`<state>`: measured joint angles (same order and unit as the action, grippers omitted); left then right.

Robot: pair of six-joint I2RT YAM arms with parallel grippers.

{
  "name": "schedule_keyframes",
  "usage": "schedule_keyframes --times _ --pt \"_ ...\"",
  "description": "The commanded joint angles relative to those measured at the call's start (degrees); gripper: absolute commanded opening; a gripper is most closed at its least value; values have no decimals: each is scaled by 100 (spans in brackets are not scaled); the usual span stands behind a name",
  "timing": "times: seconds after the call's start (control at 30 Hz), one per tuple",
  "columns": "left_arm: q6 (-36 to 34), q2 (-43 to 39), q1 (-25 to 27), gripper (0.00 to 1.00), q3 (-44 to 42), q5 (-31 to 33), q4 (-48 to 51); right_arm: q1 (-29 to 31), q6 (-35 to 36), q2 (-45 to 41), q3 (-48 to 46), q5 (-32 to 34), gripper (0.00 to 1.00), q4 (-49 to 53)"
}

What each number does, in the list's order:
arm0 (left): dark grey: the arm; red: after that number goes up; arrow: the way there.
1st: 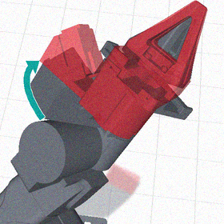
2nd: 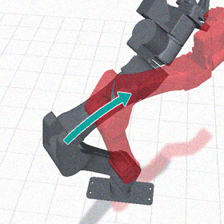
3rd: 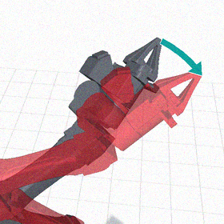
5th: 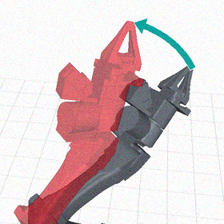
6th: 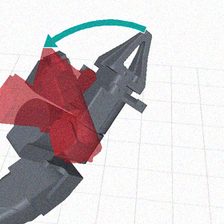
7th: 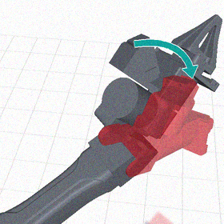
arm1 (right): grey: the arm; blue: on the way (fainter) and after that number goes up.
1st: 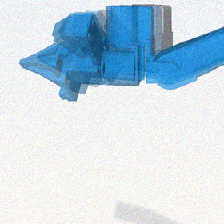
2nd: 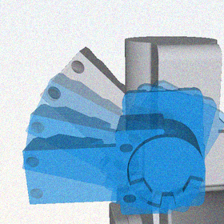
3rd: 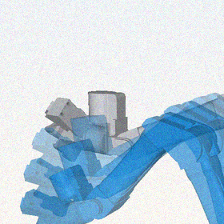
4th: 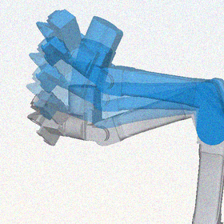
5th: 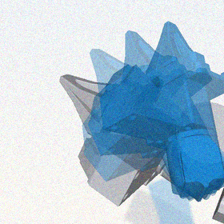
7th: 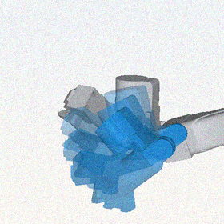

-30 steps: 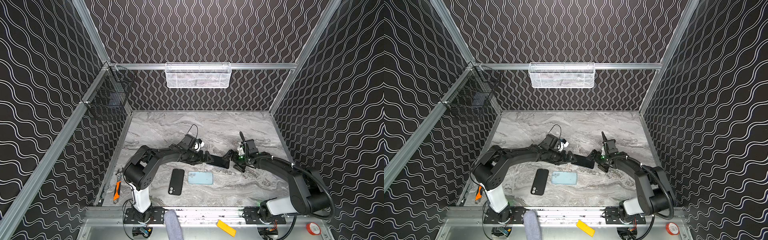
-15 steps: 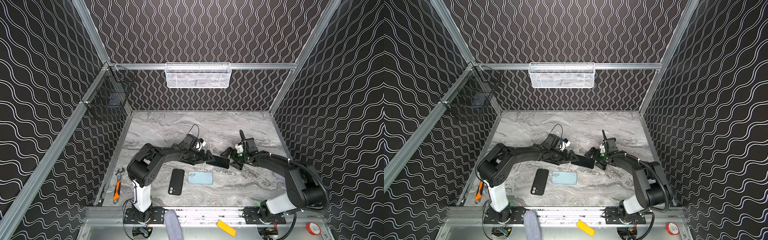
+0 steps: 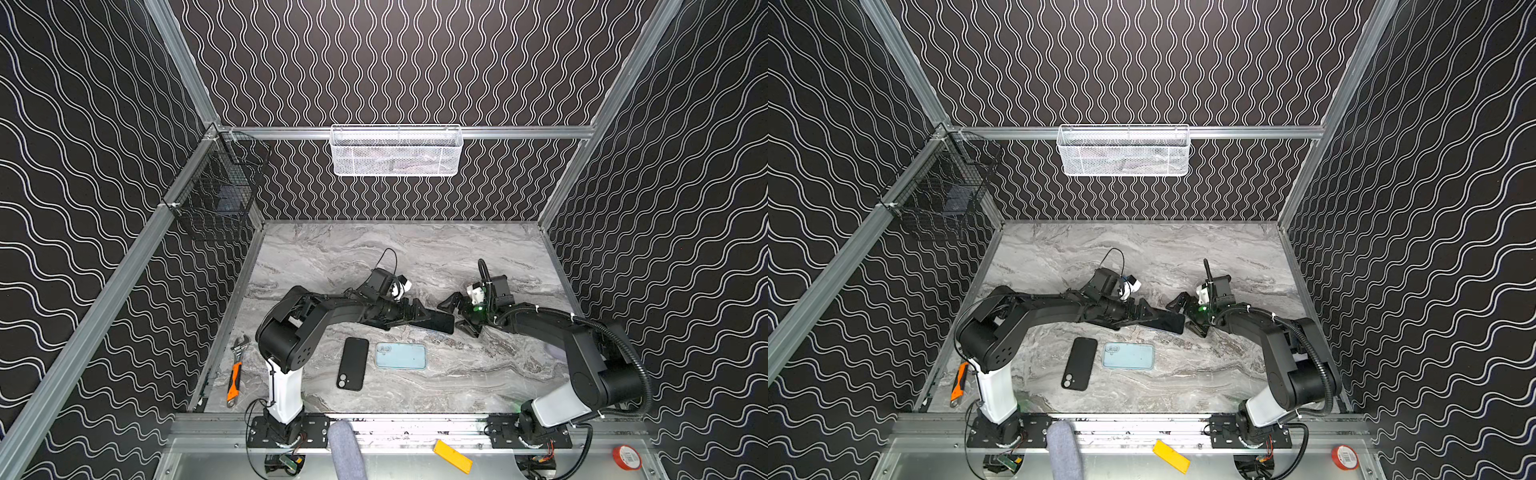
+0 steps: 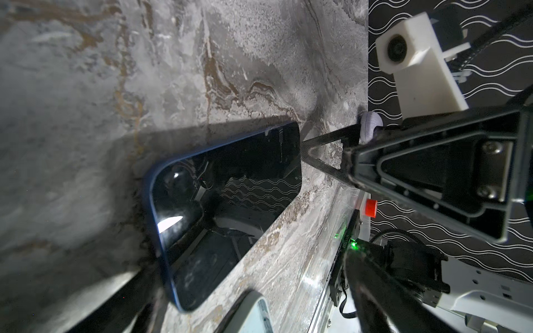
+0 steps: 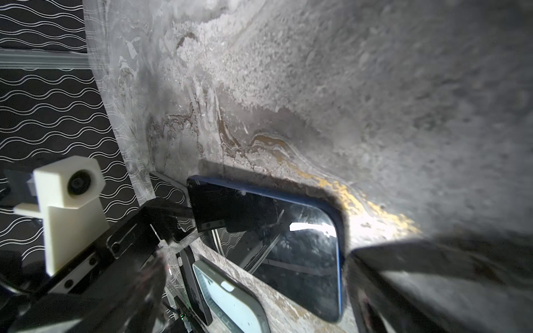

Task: Put the phone into the phone case
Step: 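Grasp the phone's edge with the left gripper while the right gripper holds it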

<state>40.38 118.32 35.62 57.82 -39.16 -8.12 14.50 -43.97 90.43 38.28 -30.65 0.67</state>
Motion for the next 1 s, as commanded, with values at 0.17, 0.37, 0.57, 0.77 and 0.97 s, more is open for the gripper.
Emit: schedule_keyframes --times 0.17,0.37,0.57,0.77,0.97 --pt "110 -145 -20 87 -44 -92 -420 11 70 396 -62 933 100 1192" --pt "107 -152 -80 81 -59 -75 -418 9 115 414 -41 1091 100 1259" --pt "146 -128 -171 80 -4 -72 -429 5 140 490 -6 1123 99 1252" --pt "216 -38 -187 80 168 -117 -395 1 138 588 -3 1097 100 1174" --pt "181 42 -184 79 322 -179 -305 -6 127 616 -27 1079 99 1128"
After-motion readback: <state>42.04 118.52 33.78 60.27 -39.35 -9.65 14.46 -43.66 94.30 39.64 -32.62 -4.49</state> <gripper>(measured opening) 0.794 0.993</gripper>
